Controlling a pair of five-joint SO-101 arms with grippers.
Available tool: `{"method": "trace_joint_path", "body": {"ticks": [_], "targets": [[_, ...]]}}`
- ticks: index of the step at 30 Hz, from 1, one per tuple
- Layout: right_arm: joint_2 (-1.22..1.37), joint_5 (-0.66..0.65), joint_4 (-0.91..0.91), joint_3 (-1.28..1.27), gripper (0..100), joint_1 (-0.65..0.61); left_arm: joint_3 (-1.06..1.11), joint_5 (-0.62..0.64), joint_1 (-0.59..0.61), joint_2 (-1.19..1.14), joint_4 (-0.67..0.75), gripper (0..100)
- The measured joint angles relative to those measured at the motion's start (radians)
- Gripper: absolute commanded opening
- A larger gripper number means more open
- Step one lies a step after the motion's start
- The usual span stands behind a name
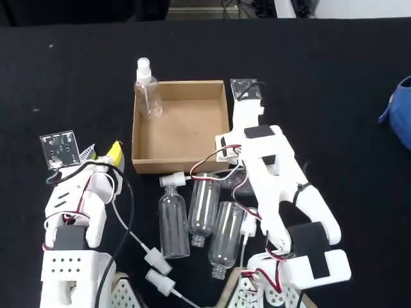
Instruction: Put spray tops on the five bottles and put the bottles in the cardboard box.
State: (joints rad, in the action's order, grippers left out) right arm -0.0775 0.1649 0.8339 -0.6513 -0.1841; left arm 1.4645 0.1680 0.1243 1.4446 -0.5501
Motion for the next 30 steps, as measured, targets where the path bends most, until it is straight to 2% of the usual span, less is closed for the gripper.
{"method": "trace_joint_path", "body": {"ticks": [2, 9, 17, 20, 24, 26, 30], "targets": [[0.0, 0.0, 0.0, 0.0, 2.1, 0.0, 0.0, -0.003, 0.0, 0.0, 0.0, 3], [0.0, -0.006, 0.005, 0.0, 14.3, 0.0, 0.0, -0.003, 0.0, 0.0, 0.0, 3], [-0.21, -0.008, 0.129, 0.009, 14.5, -0.002, 0.023, -0.003, 0.0, 0.0, -0.015, 3], [-0.299, -0.026, 0.163, 0.009, 14.5, -0.002, 0.017, -0.003, 0.0, 0.0, -0.078, 3], [-0.405, -0.146, 0.232, 0.012, 14.5, -0.002, -0.072, -0.005, 0.0, 0.0, -0.201, 8], [-0.443, -0.18, 0.27, 0.032, 14.5, 0.012, -0.14, -0.038, 0.0, 0.0, -0.261, 12], [-0.483, -0.196, 0.308, 0.037, 14.5, 0.097, -0.253, -0.123, 0.0, -0.068, -0.31, 13]]}}
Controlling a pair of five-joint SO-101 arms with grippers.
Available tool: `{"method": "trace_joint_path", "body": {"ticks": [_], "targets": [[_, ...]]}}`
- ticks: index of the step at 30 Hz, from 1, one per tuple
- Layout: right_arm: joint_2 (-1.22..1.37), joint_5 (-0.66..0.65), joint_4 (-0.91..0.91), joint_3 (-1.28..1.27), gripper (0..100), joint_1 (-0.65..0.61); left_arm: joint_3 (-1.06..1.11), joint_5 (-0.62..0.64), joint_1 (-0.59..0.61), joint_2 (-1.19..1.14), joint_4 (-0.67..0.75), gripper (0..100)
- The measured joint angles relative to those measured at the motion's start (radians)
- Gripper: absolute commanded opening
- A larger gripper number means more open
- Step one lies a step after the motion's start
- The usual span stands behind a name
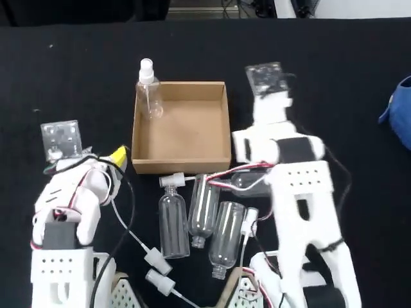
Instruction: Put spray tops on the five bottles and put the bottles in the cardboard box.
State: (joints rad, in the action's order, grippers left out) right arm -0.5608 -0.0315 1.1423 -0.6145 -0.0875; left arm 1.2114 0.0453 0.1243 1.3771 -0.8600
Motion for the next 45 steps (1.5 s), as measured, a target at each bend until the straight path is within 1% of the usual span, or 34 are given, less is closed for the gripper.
{"method": "trace_joint_path", "body": {"ticks": [4, 6, 9, 12, 16, 21, 25, 32, 35, 39, 45], "targets": [[-0.02, -0.003, -0.034, -0.044, 14.5, 0.152, -0.126, -0.089, -0.008, -0.195, -0.097, 13], [-0.02, -0.003, -0.086, -0.094, 14.5, 0.233, -0.221, -0.147, -0.04, -0.302, -0.187, 13], [-0.02, -0.002, -0.181, -0.176, 14.5, 0.31, -0.37, -0.169, -0.121, -0.451, -0.344, 13], [-0.02, -0.002, -0.281, -0.253, 14.5, 0.333, -0.457, -0.109, -0.23, -0.574, -0.462, 13], [-0.02, -0.002, -0.361, -0.307, 14.5, 0.331, -0.468, 0.055, -0.387, -0.703, -0.52, 13], [-0.021, -0.002, -0.384, -0.313, 14.5, 0.331, -0.468, 0.233, -0.525, -0.793, -0.528, 13], [-0.021, -0.002, -0.384, -0.318, 14.5, 0.33, -0.463, 0.296, -0.595, -0.807, -0.506, 13], [-0.021, -0.002, -0.384, -0.318, 14.5, 0.33, -0.302, 0.305, -0.609, -0.807, -0.279, 13], [-0.021, -0.002, -0.384, -0.318, 14.5, 0.33, -0.252, 0.305, -0.606, -0.807, -0.209, 13], [-0.021, -0.002, -0.384, -0.318, 14.5, 0.33, -0.204, 0.31, -0.608, -0.804, -0.161, 12], [-0.021, -0.002, -0.384, -0.318, 14.5, 0.33, -0.158, 0.311, -0.611, -0.804, -0.161, 12]]}}
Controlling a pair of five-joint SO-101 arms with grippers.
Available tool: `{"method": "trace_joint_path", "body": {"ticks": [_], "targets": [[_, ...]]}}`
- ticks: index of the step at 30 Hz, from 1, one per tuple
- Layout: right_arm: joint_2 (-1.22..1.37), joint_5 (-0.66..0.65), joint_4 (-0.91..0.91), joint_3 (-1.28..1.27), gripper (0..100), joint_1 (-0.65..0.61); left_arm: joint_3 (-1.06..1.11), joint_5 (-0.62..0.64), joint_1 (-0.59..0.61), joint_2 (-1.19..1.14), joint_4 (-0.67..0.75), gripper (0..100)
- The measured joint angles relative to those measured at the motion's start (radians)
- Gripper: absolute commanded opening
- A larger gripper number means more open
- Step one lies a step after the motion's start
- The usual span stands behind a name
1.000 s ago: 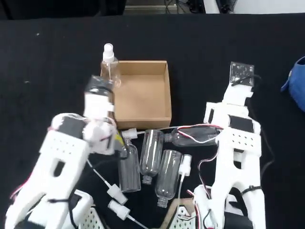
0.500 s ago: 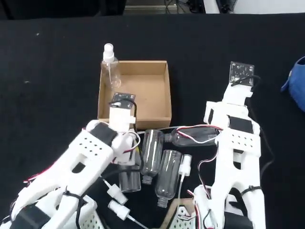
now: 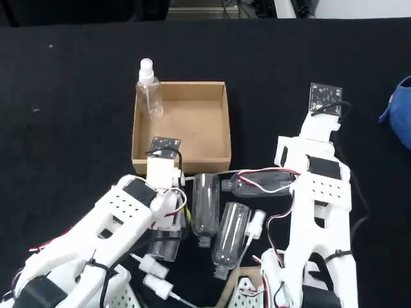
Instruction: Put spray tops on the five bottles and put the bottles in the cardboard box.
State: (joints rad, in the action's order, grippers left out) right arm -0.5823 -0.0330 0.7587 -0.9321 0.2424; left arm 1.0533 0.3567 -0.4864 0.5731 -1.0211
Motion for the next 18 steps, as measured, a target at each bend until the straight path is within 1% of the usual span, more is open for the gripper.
{"method": "trace_joint_path", "body": {"ticks": [4, 8, 10, 13, 14, 16, 18], "targets": [[0.0, 0.0, 0.0, 0.0, 14.5, 0.0, 0.009, -0.006, 0.005, 0.0, 0.0, 12], [0.0, 0.0, 0.0, -0.002, 14.5, 0.0, 0.009, -0.112, 0.018, 0.0, 0.0, 12], [0.0, 0.0, 0.0, -0.018, 14.5, 0.0, 0.009, -0.184, 0.071, 0.0, -0.003, 11], [0.0, 0.0, -0.002, -0.023, 14.5, 0.002, 0.009, -0.327, 0.18, 0.0, -0.005, 3], [0.0, 0.0, -0.002, -0.023, 14.5, 0.002, 0.011, -0.376, 0.218, 0.0, -0.005, 2], [0.0, 0.0, -0.003, -0.023, 14.5, 0.002, 0.011, -0.476, 0.285, 0.0, -0.005, 5], [0.0, 0.0, -0.003, -0.023, 14.5, 0.0, 0.011, -0.565, 0.339, 0.0, -0.008, 5]]}}
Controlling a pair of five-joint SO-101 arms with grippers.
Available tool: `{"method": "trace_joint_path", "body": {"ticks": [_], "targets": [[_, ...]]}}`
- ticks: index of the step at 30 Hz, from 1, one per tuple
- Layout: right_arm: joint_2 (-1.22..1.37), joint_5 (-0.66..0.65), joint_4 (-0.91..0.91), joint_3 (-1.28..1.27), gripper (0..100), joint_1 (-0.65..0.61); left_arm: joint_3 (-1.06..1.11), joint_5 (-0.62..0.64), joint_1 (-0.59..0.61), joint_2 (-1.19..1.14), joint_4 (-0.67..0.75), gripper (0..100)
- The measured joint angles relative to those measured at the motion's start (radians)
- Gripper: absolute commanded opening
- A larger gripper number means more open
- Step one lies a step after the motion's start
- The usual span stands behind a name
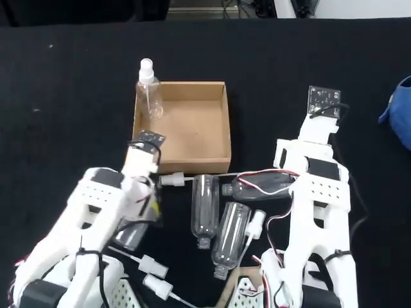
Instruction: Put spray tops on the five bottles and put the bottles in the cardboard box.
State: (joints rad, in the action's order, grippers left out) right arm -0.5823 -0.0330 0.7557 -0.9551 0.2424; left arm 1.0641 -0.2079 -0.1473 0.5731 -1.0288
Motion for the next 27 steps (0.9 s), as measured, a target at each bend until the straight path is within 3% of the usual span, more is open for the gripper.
{"method": "trace_joint_path", "body": {"ticks": [6, 11, 17, 27], "targets": [[0.0, 0.0, 0.0, 0.0, 14.5, 0.0, -0.089, -0.193, 0.143, -0.002, -0.16, 5], [0.0, 0.0, 0.0, 0.0, 14.5, 0.0, -0.224, -0.427, 0.325, -0.002, -0.218, 5], [-0.008, 0.0, 0.0, 0.0, 14.5, 0.0, -0.33, -0.654, 0.612, -0.006, -0.221, 5], [-0.008, -0.003, 0.015, 0.002, 14.5, 0.0, -0.322, -0.881, 1.031, -0.12, -0.149, 5]]}}
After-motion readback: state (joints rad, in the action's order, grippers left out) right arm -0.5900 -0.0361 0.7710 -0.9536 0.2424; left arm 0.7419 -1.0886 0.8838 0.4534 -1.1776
